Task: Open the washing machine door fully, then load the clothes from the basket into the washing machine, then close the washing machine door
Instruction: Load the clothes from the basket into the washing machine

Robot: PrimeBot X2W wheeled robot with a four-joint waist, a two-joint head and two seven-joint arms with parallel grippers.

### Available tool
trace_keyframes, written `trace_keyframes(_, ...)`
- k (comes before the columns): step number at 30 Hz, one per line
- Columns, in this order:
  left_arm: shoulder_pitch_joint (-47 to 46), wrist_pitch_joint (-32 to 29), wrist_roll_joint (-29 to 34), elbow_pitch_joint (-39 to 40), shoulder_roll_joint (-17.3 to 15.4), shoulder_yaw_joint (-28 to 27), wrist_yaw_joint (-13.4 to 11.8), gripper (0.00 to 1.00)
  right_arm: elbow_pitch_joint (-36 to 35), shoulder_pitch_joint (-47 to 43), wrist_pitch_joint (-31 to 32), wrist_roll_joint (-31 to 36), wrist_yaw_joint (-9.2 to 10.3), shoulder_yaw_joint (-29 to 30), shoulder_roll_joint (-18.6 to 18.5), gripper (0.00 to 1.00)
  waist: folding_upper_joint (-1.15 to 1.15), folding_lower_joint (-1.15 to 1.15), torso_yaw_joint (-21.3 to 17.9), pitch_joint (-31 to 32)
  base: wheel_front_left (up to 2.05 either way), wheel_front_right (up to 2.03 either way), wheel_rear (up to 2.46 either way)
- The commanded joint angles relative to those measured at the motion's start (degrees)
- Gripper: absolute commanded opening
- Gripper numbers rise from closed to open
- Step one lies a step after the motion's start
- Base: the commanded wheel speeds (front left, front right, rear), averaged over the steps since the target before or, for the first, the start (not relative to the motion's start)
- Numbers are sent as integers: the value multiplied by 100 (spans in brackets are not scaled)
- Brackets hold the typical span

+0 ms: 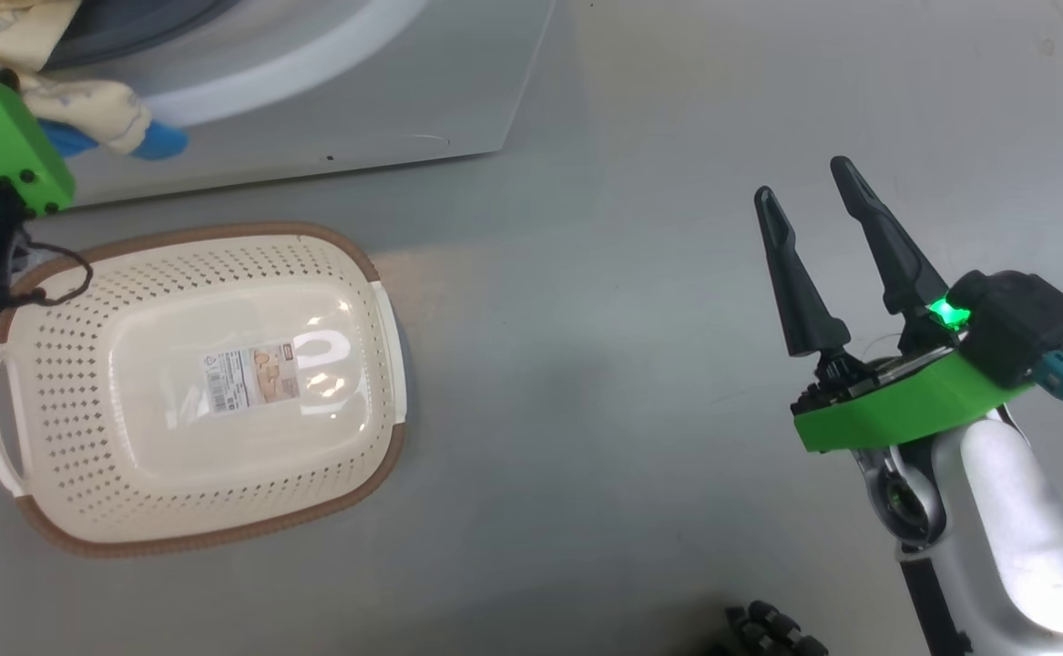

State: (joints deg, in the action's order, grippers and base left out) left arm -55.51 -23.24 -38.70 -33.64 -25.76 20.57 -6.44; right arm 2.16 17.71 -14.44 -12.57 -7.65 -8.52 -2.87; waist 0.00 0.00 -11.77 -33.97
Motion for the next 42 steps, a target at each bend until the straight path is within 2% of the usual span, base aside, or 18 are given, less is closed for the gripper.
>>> trace_keyframes(1, -50, -239, -109, 515, -417, -209, -17, 0, -192, -141, -46, 12, 16, -69, -1, 100, 0, 0, 36, 9, 0, 0, 0)
trace_keyframes(5, -154, -733, -33, 1533, -791, -258, -262, 0, -215, -138, -46, -28, 16, -99, -1, 100, 0, 0, 63, -31, 0, 0, 0)
trace_keyframes(9, -435, -1203, 9, 2084, -1148, -360, -434, 0, -213, -59, -48, -101, 16, -198, -1, 100, 0, 0, -26, -154, 0, 0, 0)
trace_keyframes(14, -802, -1357, 77, 2022, -1333, -405, -448, 0, -149, 47, -52, -189, 16, -250, -1, 100, 0, 0, -213, -331, 0, 0, 0)
trace_keyframes(18, -1126, -1253, 182, 1772, -1439, -423, -373, 0, -154, 109, -54, -269, 16, -323, -1, 100, 0, 0, -391, -514, 0, 0, 0)
trace_keyframes(25, -1679, -844, 427, 1407, -1494, -354, -160, 0, -201, 203, -55, -396, 16, -367, -1, 100, 0, 0, -587, -847, 0, 0, 0)
trace_keyframes(31, -2243, -183, 736, 923, -1509, -285, 17, 0, -231, 355, -55, -475, 16, -543, -1, 100, 0, 0, -769, -1122, 0, 0, 0)
trace_keyframes(39, -2977, 1252, 1397, 416, -1624, -224, -32, 0, -295, 461, -55, -602, 16, -675, -1, 100, 0, 0, -1052, -1379, 0, 0, 0)
trace_keyframes(42, -3254, 1838, 1630, 249, -1647, -219, -127, 0, -279, 487, -55, -645, 16, -701, -1, 100, 0, 0, -1134, -1463, 0, 0, 0)
